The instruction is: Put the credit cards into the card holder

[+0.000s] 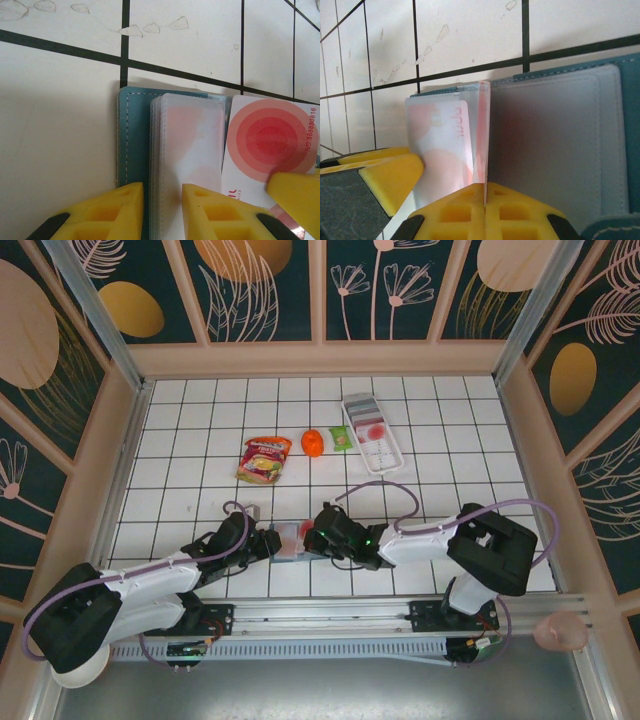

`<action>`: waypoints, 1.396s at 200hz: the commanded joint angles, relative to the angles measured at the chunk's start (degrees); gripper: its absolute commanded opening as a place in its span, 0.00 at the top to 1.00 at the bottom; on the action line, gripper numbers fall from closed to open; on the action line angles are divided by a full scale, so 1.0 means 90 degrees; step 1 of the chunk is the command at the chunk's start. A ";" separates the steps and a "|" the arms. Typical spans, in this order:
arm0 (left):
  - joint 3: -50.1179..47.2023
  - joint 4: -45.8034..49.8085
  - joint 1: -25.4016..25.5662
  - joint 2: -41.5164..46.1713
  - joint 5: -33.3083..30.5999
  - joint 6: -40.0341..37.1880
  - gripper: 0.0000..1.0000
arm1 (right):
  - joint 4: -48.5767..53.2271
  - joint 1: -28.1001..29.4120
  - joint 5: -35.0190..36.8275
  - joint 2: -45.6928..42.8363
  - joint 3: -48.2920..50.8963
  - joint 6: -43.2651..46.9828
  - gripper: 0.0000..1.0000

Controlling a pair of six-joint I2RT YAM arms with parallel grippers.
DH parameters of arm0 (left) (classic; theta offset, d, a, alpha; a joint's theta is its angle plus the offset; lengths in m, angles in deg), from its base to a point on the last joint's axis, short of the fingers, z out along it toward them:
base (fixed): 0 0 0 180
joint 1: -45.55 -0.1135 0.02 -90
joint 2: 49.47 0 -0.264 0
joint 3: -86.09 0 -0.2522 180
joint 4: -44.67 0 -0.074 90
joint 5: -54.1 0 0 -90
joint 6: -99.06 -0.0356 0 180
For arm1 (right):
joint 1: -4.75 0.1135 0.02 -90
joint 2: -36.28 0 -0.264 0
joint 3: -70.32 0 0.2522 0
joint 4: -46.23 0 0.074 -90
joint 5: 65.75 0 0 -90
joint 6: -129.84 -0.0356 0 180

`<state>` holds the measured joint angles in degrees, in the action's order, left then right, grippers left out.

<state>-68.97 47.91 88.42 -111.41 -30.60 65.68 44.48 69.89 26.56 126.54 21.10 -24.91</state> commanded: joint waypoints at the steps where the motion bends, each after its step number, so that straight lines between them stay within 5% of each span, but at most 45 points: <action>1: -0.0146 0.0008 0.0041 -0.0052 0.0065 -0.0046 0.72 | -0.0091 0.0095 -0.0402 -0.0022 0.0319 -0.0176 1.00; 279: -0.0207 0.0163 0.0040 0.0182 0.0017 -0.0013 0.73 | -0.0918 -0.0294 -0.1060 0.0179 0.0365 0.0473 0.98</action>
<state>-69.88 48.13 88.42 -109.72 -30.73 65.70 38.47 67.51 18.08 127.24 22.91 -21.74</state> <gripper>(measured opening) 0.270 0.061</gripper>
